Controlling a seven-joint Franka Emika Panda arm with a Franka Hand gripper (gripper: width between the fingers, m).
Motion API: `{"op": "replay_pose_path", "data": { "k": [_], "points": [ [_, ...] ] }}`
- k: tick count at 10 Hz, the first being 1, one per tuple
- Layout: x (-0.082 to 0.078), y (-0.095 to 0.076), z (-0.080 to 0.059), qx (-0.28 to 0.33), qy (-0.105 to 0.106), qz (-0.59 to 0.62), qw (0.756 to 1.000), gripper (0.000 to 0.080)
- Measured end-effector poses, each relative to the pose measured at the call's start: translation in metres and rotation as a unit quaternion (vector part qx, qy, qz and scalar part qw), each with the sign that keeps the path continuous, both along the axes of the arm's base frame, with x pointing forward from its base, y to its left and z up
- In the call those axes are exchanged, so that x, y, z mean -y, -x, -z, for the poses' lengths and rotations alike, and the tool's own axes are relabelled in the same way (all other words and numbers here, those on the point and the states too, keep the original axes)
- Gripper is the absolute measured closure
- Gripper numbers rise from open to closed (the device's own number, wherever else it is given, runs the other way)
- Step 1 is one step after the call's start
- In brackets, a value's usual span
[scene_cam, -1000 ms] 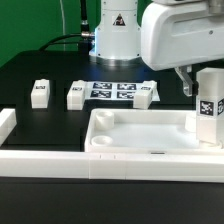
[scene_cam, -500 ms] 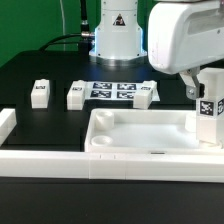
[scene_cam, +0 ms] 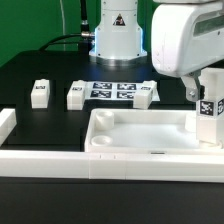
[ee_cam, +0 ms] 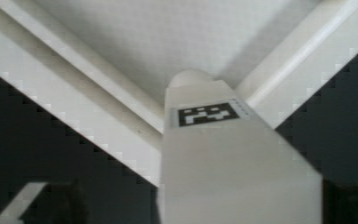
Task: Assemble desk
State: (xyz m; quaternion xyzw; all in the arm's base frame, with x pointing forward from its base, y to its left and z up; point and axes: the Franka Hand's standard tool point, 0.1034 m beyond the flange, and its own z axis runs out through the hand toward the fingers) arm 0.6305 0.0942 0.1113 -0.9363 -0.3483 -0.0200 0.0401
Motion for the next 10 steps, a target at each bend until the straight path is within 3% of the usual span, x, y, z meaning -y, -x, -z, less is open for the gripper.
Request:
{"op": "replay_pose_path", "data": {
  "k": [2, 3, 4, 5, 8, 10],
  "points": [
    [0.0002, 0.0001, 0.0002, 0.000, 0.000, 0.001, 1.000, 0.0187],
    [0.0002, 0.0001, 0.0003, 0.000, 0.000, 0.001, 1.000, 0.0388],
    [0.0002, 0.0001, 0.0004, 0.000, 0.000, 0.002, 1.000, 0.0388],
    [0.0002, 0.0001, 0.0004, -0.001, 0.000, 0.011, 1.000, 0.0511],
    [0.0000, 0.0001, 0.0004, -0.008, -0.001, 0.081, 0.997, 0.0511],
    [-0.0006, 0.0004, 0.0007, -0.024, -0.010, 0.194, 0.981, 0.0511]
  ]
}}
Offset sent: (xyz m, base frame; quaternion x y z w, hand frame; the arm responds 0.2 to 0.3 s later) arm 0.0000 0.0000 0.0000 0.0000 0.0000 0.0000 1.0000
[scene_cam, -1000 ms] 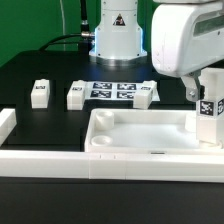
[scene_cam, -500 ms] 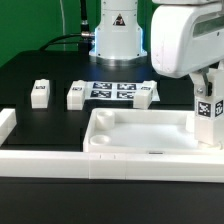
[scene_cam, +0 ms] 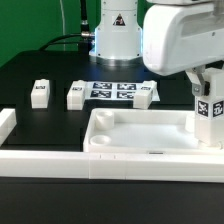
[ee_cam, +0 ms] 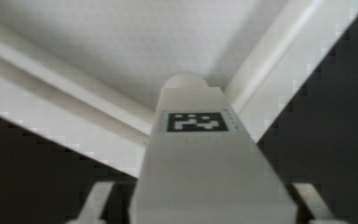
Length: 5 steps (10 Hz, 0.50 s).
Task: Assemble desk
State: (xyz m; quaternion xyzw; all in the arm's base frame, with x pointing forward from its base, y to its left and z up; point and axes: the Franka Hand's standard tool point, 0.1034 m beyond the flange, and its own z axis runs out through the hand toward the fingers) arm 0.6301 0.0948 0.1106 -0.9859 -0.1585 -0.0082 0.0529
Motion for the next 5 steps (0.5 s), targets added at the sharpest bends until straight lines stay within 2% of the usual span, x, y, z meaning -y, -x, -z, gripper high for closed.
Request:
{"op": "replay_pose_path", "data": {
  "k": [3, 5],
  "points": [
    [0.0013, -0.0007, 0.0004, -0.017, -0.012, 0.142, 0.990, 0.0511],
    [0.0026, -0.0013, 0.0004, -0.030, -0.020, 0.250, 0.968, 0.0509]
  ]
}}
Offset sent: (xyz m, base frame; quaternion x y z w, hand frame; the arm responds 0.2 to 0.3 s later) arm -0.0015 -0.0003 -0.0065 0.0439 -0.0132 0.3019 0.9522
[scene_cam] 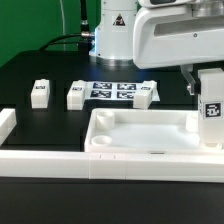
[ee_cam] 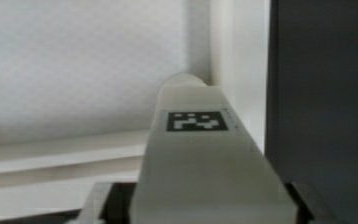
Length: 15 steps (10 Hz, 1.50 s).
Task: Assemble desk
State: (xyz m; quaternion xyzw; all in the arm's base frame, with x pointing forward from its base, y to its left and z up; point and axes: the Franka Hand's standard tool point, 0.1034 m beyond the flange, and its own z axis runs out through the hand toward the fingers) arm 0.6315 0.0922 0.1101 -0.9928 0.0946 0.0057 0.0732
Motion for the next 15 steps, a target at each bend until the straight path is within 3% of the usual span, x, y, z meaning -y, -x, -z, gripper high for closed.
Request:
{"op": "replay_pose_path", "data": {
  "k": [4, 8, 9, 10, 11, 15],
  "points": [
    [-0.0009, 0.0002, 0.0004, -0.027, -0.001, 0.174, 0.984, 0.0509],
    [-0.0008, -0.0001, 0.0004, -0.033, -0.001, 0.220, 0.975, 0.0509],
    [-0.0007, -0.0001, 0.0004, -0.031, -0.001, 0.205, 0.978, 0.0414],
    [-0.0005, -0.0003, -0.0003, -0.028, 0.000, 0.188, 0.982, 0.0414],
    [-0.0011, -0.0002, -0.0011, -0.024, 0.001, 0.166, 0.986, 0.0204],
    [-0.0003, -0.0014, -0.0009, 0.000, 0.002, 0.021, 1.000, 0.0152]
  ]
}}
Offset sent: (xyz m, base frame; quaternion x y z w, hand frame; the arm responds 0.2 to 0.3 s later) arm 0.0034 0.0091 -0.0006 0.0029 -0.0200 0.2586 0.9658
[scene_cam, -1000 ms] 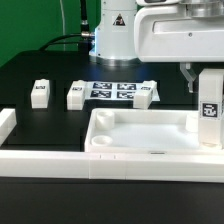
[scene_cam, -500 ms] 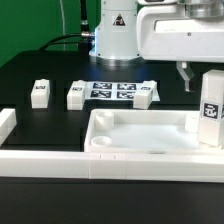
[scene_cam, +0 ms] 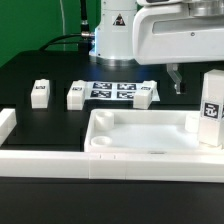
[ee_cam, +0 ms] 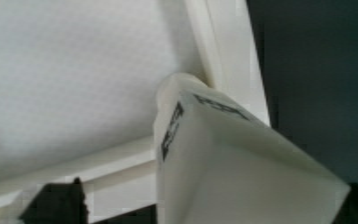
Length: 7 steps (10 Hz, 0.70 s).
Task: Assemble desk
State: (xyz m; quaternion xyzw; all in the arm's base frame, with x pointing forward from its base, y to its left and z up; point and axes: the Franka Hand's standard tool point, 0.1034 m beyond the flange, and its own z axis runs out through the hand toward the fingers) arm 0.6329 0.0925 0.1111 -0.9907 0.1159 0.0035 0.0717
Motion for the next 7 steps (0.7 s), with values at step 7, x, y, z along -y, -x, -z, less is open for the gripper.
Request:
{"op": "replay_pose_path", "data": {
  "k": [7],
  "points": [
    [-0.013, 0.003, 0.001, 0.028, 0.044, -0.266, 0.963, 0.0150]
  ]
}}
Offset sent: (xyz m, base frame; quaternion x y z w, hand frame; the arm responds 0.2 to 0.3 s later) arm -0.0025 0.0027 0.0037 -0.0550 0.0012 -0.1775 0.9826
